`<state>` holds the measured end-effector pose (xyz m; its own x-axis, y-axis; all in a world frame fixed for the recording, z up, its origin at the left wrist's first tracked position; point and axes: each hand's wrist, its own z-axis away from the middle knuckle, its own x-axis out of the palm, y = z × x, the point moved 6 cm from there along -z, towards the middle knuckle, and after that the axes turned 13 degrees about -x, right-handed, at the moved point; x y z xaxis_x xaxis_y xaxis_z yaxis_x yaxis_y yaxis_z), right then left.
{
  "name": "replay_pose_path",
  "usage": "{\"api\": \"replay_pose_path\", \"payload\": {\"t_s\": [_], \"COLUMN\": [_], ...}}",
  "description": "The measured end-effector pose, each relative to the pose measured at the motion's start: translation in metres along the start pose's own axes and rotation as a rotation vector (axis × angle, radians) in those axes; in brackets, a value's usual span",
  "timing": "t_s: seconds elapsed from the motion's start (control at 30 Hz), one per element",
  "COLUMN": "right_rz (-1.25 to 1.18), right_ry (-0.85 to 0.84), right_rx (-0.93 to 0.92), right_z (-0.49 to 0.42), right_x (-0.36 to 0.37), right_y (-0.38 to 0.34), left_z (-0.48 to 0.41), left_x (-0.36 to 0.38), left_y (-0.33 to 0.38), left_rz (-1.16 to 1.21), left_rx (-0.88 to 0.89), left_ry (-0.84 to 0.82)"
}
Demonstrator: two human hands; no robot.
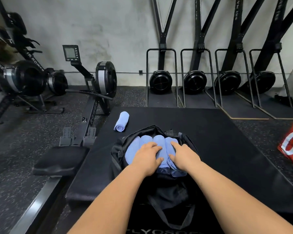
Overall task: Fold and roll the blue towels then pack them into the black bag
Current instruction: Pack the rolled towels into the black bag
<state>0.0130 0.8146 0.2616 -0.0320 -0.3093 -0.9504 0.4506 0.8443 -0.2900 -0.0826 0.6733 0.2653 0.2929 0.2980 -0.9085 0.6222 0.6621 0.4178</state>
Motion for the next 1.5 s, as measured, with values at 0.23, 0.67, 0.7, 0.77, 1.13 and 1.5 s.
{"api": "replay_pose_path", "payload": {"t_s": [0.23,0.67,0.7,0.77,1.13,1.5], "right_rz": [0.01,-0.006,0.009,0.041,0.168,0.046], "right_ry": [0.14,0.154,0.154,0.155,0.013,-0.206], "right_rx": [-0.002,-0.238,-0.258,-0.293,-0.346,-0.316], "right_z": [-0.003,-0.075,-0.08,-0.095,-0.192,-0.277], "right_x": [-0.043,-0.052,-0.05,-0.046,-0.009,0.056], "right_y": [-0.006,-0.089,-0.098,-0.118,-0.193,-0.215], "left_z": [-0.003,-0.016,-0.017,-0.02,-0.061,-0.059], "left_x": [-0.023,-0.075,-0.075,-0.076,-0.048,-0.012], "left_y": [-0.016,-0.105,-0.114,-0.134,-0.221,-0.242], "left_rz": [0.005,0.086,0.097,0.131,0.232,0.012], "left_rx": [0.041,-0.181,-0.199,-0.24,-0.404,-0.364], "left_ry": [0.056,0.299,0.305,0.308,0.277,0.386]}}
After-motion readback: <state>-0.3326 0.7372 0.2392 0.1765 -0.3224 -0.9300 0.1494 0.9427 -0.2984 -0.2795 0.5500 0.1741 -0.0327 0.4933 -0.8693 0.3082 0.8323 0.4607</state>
